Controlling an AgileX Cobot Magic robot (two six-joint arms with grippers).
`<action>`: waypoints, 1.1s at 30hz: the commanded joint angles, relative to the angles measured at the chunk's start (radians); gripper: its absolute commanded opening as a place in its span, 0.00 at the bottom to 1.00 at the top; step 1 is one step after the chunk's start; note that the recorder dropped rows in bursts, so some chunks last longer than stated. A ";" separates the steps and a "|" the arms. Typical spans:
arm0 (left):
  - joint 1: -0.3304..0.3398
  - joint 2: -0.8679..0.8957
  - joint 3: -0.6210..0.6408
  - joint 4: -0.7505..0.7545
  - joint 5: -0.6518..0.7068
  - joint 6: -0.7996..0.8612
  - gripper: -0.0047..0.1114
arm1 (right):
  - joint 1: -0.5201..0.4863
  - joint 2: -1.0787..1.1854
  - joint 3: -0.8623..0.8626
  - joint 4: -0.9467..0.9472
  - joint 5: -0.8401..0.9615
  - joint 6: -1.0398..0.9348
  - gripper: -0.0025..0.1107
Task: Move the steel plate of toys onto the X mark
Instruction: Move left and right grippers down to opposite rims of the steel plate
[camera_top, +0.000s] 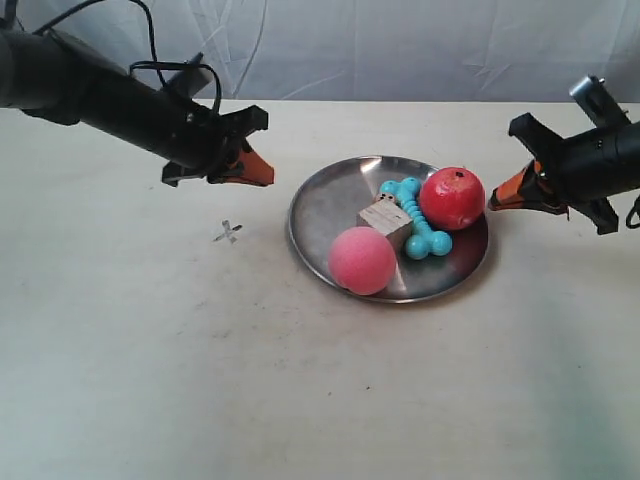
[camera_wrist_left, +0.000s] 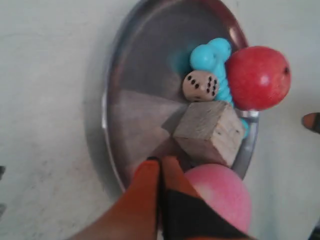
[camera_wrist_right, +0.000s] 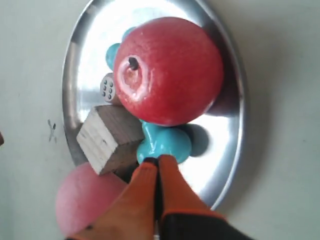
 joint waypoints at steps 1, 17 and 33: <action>0.031 0.126 -0.088 -0.070 0.064 -0.073 0.04 | -0.058 0.048 -0.005 -0.014 0.022 -0.113 0.01; 0.016 0.227 -0.169 -0.035 0.057 0.017 0.38 | -0.063 0.135 -0.005 -0.014 -0.049 -0.137 0.46; -0.035 0.314 -0.169 -0.056 0.096 0.017 0.39 | -0.063 0.172 -0.005 -0.017 -0.069 -0.137 0.46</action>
